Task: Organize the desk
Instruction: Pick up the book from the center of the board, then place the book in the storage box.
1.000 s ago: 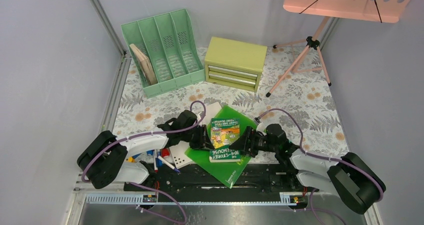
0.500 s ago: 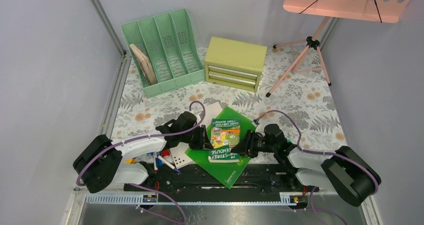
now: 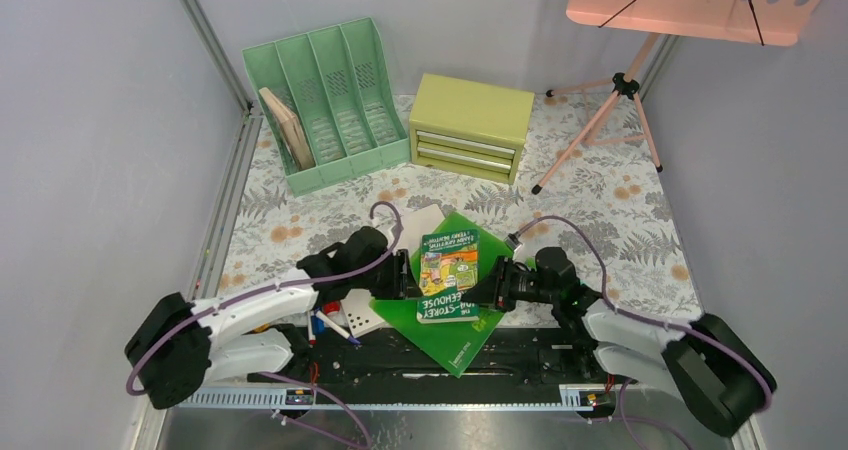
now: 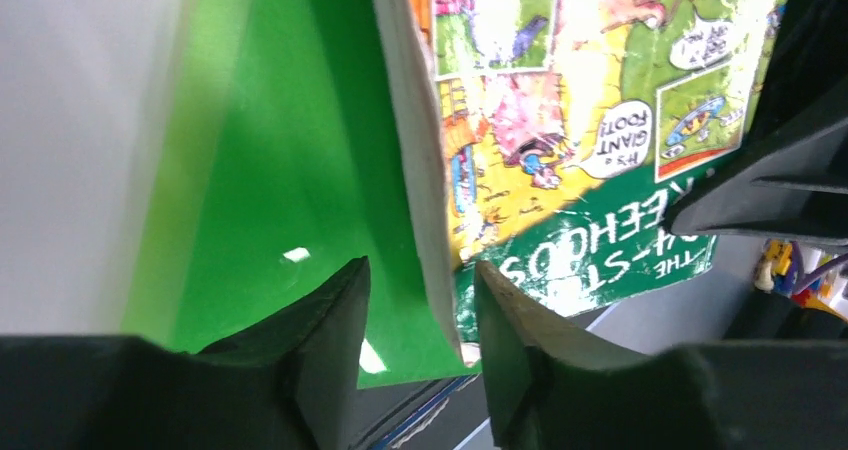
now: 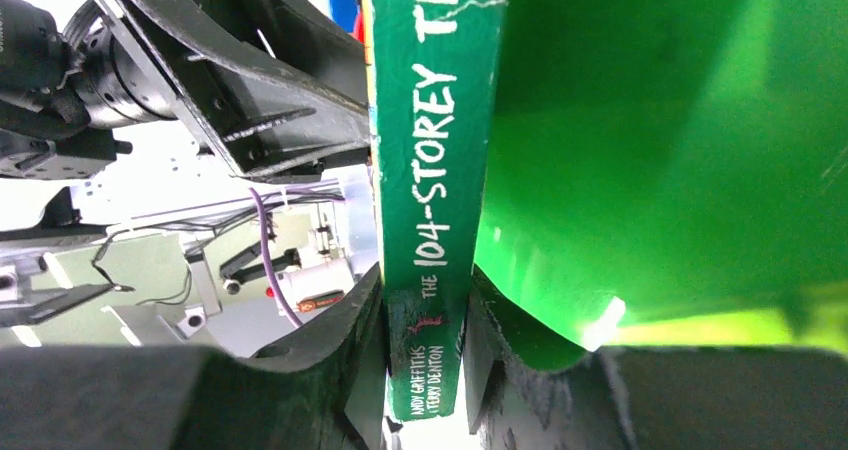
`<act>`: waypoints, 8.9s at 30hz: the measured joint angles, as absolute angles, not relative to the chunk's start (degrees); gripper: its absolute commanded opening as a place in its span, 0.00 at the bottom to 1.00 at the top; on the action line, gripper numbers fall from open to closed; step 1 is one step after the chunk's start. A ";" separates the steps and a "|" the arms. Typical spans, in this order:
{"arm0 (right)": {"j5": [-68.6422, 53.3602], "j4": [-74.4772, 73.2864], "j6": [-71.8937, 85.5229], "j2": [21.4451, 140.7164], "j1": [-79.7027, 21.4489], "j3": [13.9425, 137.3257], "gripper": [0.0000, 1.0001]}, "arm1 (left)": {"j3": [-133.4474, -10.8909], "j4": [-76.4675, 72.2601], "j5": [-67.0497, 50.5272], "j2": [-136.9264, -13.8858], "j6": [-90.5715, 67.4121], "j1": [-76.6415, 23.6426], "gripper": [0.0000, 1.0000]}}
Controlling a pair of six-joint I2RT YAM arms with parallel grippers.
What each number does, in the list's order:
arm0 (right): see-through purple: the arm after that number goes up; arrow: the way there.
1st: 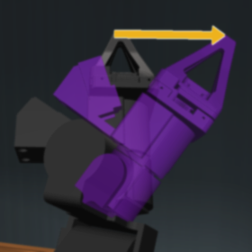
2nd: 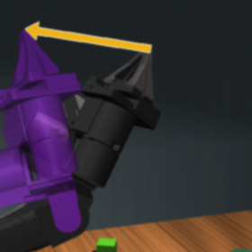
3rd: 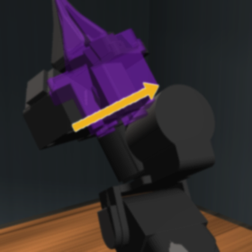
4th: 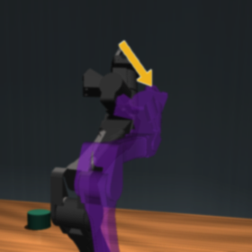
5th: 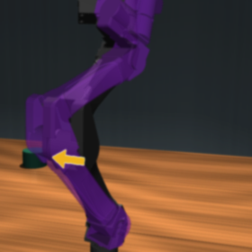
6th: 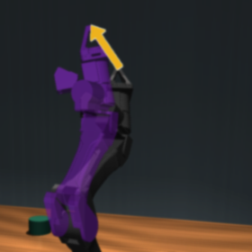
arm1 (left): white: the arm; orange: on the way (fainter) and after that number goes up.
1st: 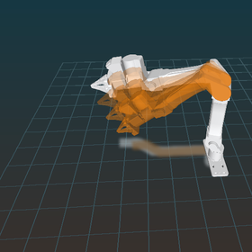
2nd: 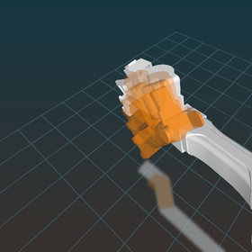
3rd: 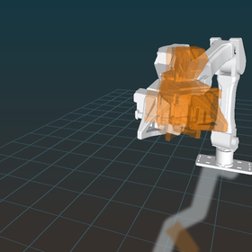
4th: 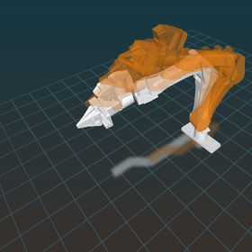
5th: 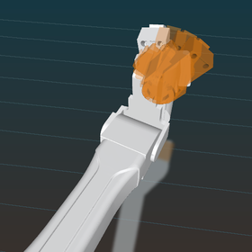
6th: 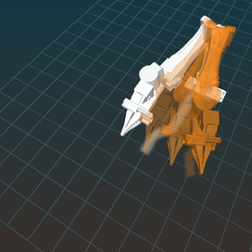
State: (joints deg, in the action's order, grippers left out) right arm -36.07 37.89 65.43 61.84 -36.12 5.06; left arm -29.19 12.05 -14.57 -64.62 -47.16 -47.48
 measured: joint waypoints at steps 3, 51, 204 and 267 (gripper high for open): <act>-35.07 28.56 62.57 53.58 -36.16 6.74 0.00 | -30.30 16.51 -10.57 -60.07 -46.17 -47.48 0.59; -43.13 -3.75 52.23 23.92 -36.23 19.94 0.00 | -31.62 -8.86 -29.21 -55.59 -51.00 -47.44 0.59; -31.07 -6.39 51.05 23.03 -36.23 20.67 0.99 | -61.63 51.79 28.34 -32.97 -20.97 -42.28 0.00; -20.40 -16.14 50.04 26.09 -36.23 17.61 0.99 | -70.41 27.05 27.57 -61.76 -11.27 -3.01 0.00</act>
State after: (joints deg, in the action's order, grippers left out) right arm -20.40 -16.14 50.04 26.09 -36.23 17.61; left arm -70.41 27.05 27.57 -61.76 -11.27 -3.01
